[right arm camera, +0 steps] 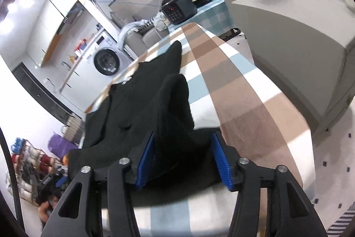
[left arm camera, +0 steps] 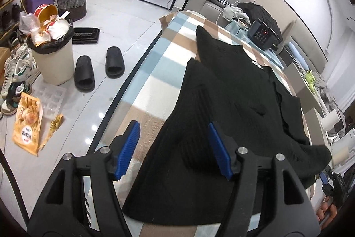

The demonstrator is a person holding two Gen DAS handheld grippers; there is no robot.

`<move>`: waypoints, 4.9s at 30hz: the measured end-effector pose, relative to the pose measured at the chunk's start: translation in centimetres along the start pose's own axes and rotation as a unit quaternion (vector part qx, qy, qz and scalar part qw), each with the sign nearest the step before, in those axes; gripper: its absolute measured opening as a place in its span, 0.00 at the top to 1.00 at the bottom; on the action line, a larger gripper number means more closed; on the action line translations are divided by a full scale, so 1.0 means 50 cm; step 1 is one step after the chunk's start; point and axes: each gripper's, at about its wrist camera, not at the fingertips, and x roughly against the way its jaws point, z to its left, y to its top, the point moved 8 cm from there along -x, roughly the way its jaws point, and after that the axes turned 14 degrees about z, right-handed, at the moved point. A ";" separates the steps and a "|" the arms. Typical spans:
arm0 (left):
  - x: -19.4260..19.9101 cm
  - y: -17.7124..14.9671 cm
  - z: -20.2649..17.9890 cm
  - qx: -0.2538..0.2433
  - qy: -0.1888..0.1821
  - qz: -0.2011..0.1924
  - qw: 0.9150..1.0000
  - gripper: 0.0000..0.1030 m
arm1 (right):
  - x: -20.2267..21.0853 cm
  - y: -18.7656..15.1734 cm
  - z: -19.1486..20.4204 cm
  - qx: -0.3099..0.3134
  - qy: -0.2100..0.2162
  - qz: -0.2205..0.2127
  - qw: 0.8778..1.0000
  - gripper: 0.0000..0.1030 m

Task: Fold small clothes

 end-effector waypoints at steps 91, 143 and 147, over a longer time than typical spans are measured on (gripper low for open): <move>-0.187 0.418 -0.236 -0.066 -0.015 -0.020 0.997 0.28 | -0.345 0.440 0.135 0.006 -0.102 0.045 0.994 0.58; -0.238 0.442 -0.201 -0.056 -0.028 0.022 0.998 0.36 | -0.381 0.584 0.059 -0.053 -0.164 0.028 0.985 0.77; -0.294 0.466 -0.206 -0.067 -0.003 0.032 0.997 0.36 | -0.366 0.567 0.065 -0.035 -0.169 0.017 0.985 0.57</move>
